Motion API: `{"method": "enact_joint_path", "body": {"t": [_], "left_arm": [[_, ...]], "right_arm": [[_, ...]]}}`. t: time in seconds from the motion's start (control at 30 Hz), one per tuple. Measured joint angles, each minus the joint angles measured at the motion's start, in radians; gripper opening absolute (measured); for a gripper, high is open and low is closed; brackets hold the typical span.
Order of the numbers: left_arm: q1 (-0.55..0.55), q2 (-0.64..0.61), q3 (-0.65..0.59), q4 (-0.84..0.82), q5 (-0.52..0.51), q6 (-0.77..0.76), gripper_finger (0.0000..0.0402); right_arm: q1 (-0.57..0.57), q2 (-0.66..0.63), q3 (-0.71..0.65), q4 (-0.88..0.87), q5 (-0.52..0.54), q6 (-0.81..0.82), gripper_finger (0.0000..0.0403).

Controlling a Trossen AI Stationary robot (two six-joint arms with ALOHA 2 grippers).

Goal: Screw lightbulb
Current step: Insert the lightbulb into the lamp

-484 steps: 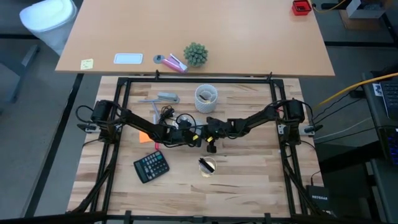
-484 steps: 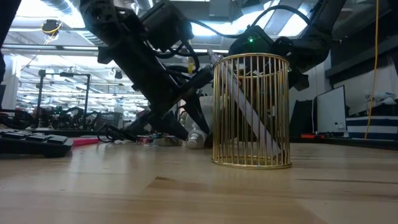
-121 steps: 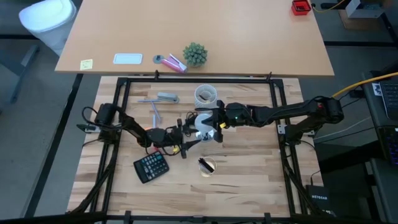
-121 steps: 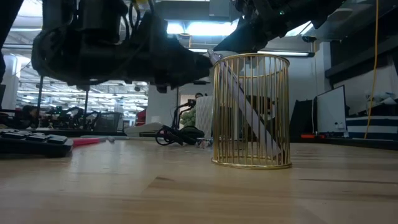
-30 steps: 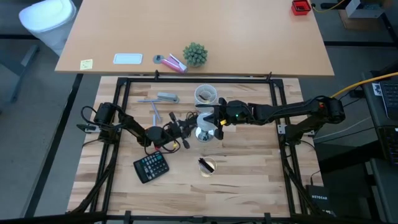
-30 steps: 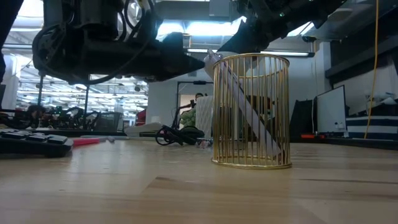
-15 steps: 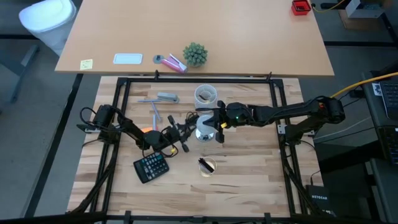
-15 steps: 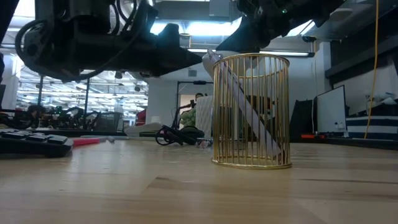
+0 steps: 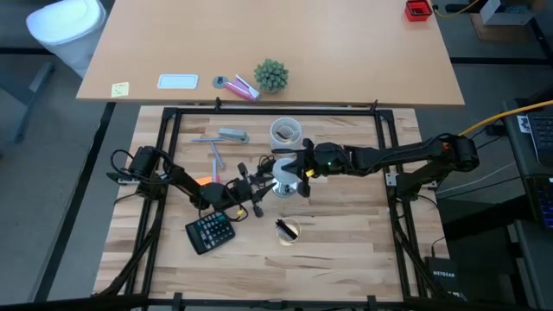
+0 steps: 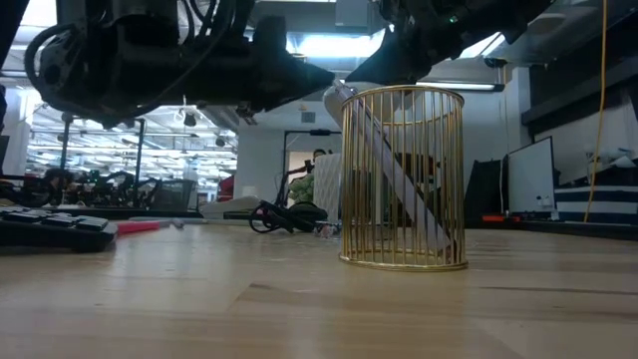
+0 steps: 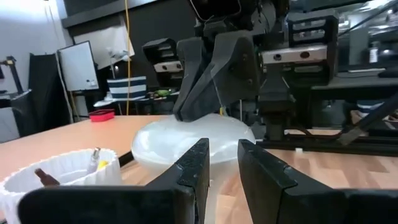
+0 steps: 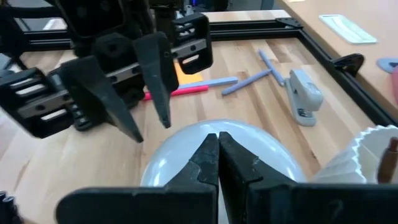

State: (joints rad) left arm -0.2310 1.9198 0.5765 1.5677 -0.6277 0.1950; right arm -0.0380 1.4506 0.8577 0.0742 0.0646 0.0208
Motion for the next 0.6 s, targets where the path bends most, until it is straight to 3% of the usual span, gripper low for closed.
{"method": "enact_joint_path", "body": {"t": [0.27,0.47,0.6], "left_arm": [[0.001,0.0,0.025,-0.018,0.001,0.022,0.0076],[0.006,0.0,0.026,-0.018,0.106,0.002,0.0076],[0.011,0.0,0.026,-0.037,0.113,-0.023,0.0076]], "right_arm": [[-0.001,0.0,0.0,0.003,0.032,-0.004,0.0005],[-0.003,0.0,0.0,0.004,0.041,-0.005,0.0005],[-0.002,0.0,0.0,0.004,0.041,-0.006,0.0005]]}}
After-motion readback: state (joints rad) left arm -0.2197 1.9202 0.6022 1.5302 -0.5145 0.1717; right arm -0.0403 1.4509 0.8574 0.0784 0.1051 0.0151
